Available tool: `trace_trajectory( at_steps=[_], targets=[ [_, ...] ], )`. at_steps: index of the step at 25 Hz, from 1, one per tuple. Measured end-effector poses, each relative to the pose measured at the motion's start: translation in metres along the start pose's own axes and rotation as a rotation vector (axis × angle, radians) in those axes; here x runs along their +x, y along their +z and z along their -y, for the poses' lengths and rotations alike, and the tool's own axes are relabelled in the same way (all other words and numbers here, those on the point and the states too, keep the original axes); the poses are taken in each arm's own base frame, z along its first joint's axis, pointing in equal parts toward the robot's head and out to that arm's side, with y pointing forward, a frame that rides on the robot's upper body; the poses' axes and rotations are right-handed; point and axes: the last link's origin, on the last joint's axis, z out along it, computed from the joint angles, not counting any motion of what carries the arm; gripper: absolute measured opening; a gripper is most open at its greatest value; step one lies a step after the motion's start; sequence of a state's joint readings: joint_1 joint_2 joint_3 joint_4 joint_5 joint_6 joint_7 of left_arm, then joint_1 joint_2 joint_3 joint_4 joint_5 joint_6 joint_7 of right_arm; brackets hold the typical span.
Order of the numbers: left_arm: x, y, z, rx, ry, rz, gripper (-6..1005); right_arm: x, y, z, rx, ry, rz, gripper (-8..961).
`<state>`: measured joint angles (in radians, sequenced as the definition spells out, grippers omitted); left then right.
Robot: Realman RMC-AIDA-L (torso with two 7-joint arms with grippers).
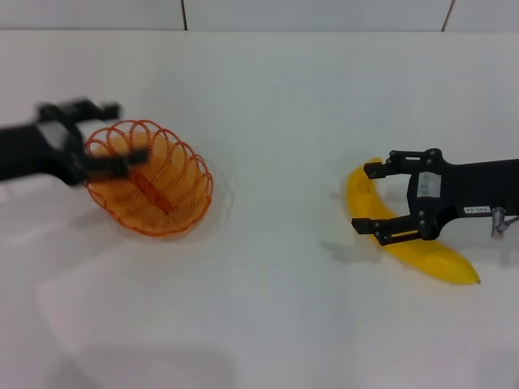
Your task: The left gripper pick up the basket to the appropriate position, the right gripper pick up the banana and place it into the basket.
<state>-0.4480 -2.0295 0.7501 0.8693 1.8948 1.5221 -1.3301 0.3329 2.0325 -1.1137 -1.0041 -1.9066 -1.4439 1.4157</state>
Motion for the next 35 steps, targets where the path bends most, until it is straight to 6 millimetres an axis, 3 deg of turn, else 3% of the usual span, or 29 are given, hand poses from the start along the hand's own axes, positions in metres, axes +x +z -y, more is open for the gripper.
trace_trajectory(
  at_steps=[4,11,19,35],
  targets=[
    [0.016,-0.032,0.023,0.155,-0.121,-0.02,862,0.0,0.001,0.001,-0.001,-0.003,-0.004,890],
    [0.027,-0.047,0.053,0.218,-0.26,0.115,861,0.0,0.005,0.0,-0.017,-0.003,-0.007,889],
    [0.022,-0.034,0.073,0.186,-0.309,0.281,861,-0.002,0.009,0.001,-0.03,-0.003,-0.009,889],
    [0.018,0.006,0.077,0.162,-0.221,0.489,860,-0.004,0.01,0.0,-0.042,-0.002,-0.007,889]
  ],
)
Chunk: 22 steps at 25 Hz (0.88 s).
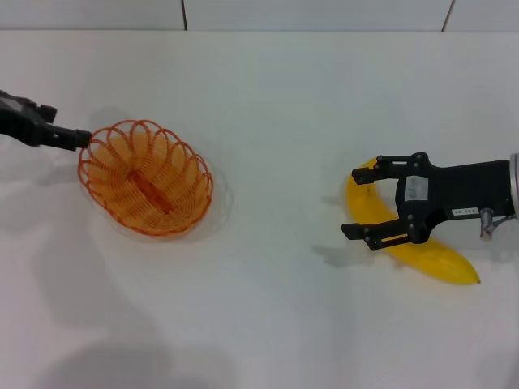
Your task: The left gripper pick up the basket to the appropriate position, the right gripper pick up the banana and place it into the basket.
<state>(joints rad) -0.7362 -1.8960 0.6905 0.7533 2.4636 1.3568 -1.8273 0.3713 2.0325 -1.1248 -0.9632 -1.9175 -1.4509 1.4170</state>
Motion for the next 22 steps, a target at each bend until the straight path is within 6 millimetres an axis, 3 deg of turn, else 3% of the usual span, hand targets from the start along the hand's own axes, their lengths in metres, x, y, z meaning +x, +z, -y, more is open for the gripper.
trace_trajectory(
  at_steps=[22],
  targets=[
    [0.01,0.037,-0.01,0.065,0.093,0.06,859,-0.002,0.005,-0.003,-0.025,0.008,-0.011,888]
  ],
)
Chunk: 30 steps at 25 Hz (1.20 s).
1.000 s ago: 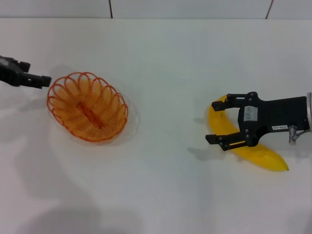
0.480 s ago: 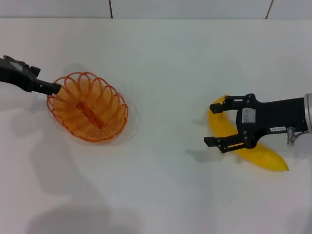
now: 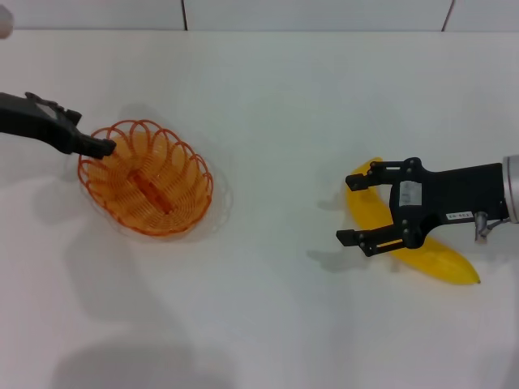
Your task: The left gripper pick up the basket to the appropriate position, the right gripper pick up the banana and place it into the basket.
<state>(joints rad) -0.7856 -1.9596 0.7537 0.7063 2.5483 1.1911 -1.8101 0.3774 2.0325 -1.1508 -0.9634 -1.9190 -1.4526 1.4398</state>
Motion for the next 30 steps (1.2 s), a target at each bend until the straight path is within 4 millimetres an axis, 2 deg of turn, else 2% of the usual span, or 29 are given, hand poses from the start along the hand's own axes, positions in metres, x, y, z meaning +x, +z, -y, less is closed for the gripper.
trace_trajectory(
  at_steps=[9,30],
  targets=[
    [0.0,0.013,-0.005,0.024,0.022,0.015,859,0.001,0.001,0.0,-0.002,0.001,-0.011,888],
    [0.002,0.022,-0.011,0.032,0.045,0.007,858,0.001,0.006,-0.002,-0.022,0.003,-0.019,888]
  ],
)
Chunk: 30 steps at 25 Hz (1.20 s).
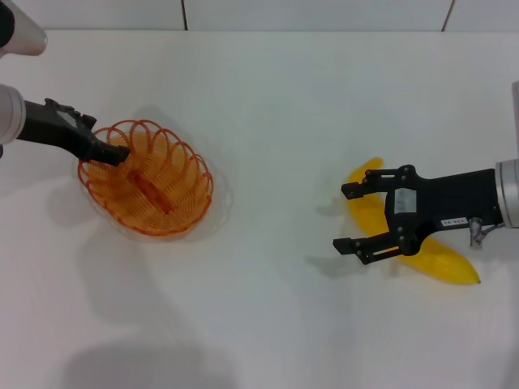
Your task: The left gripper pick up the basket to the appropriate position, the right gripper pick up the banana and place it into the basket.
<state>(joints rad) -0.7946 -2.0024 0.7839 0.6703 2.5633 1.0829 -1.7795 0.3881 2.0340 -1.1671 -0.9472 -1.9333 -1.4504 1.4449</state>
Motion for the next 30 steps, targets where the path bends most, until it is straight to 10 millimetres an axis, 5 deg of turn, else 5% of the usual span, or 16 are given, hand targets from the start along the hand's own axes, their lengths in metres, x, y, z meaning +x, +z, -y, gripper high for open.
trace_trajectory(
  at_steps=[11,17,19,25,30],
  targets=[
    [-0.004,0.0029,-0.0026,0.004,0.018,0.004,857,0.0027,0.0003,0.0001,0.002,0.011,-0.003,888],
    [-0.004,0.0049,-0.0037,0.012,0.021,0.002,627,0.0045,0.0018,0.0,-0.004,0.022,-0.004,887],
    [-0.004,0.0046,-0.0034,0.013,0.022,0.001,378,0.0048,0.0023,-0.0001,-0.006,0.024,-0.004,887],
    [-0.0038,0.0035,-0.0023,0.019,0.024,-0.001,188,0.0047,0.0022,0.0001,-0.005,0.025,-0.003,887],
    [-0.0012,0.0023,-0.002,0.021,0.027,-0.01,165,0.005,0.0023,0.0002,-0.005,0.027,-0.003,887]
  ],
)
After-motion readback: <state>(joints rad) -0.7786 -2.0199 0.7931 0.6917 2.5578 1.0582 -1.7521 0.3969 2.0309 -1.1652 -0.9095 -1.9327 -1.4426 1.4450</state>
